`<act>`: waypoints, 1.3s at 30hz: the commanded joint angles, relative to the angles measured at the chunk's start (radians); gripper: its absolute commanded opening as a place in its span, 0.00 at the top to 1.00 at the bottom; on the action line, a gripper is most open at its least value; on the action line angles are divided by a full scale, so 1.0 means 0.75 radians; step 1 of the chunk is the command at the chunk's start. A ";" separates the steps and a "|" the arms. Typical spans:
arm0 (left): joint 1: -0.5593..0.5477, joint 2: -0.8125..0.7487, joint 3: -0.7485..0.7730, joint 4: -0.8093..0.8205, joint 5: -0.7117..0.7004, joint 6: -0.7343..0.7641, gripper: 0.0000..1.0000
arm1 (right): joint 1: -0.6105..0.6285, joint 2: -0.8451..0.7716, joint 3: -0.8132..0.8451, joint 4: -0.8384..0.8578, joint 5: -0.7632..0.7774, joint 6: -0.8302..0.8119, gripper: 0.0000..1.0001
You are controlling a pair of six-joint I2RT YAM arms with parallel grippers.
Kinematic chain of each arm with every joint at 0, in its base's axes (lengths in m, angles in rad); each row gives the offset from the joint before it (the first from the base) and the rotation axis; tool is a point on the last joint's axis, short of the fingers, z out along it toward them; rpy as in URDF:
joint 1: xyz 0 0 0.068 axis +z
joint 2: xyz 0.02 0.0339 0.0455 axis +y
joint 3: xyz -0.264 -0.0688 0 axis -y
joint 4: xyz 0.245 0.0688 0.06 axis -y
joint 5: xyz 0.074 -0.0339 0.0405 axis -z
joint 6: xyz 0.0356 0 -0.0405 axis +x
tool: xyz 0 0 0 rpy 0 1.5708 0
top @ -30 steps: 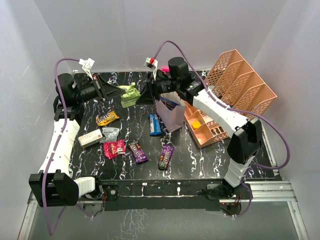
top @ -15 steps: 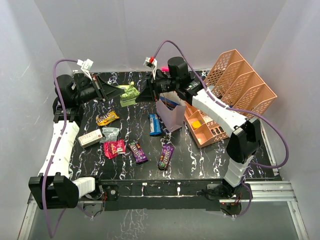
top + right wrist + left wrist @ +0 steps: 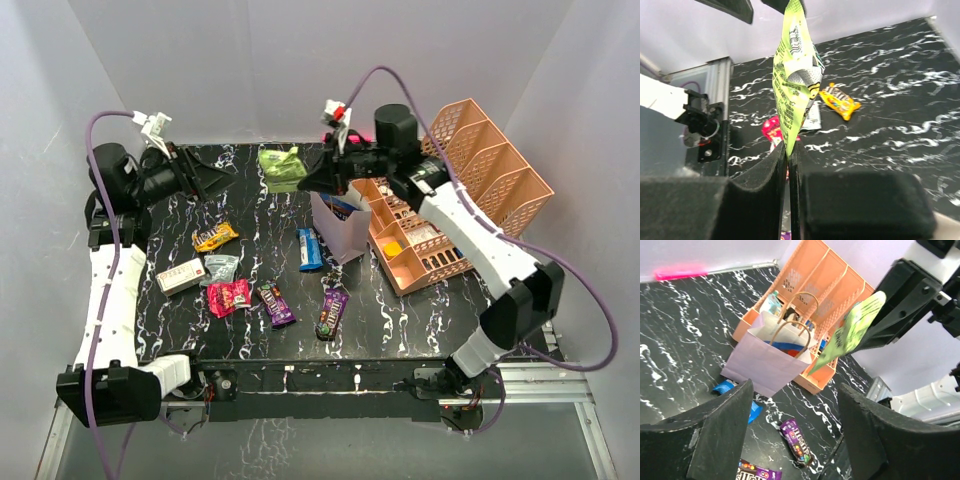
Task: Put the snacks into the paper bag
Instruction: Place the snack in the paper bag.
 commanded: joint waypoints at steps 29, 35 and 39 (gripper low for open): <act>0.264 -0.219 0.042 -0.557 -0.603 0.732 0.02 | -0.207 -0.370 -0.282 -0.309 0.700 -0.374 0.92; 0.274 -0.232 0.004 -0.535 -0.615 0.720 0.02 | -0.195 -0.316 -0.271 -0.324 0.743 -0.342 0.92; 0.278 -0.237 -0.009 -0.529 -0.598 0.712 0.01 | -0.167 -0.283 -0.271 -0.344 0.798 -0.336 0.92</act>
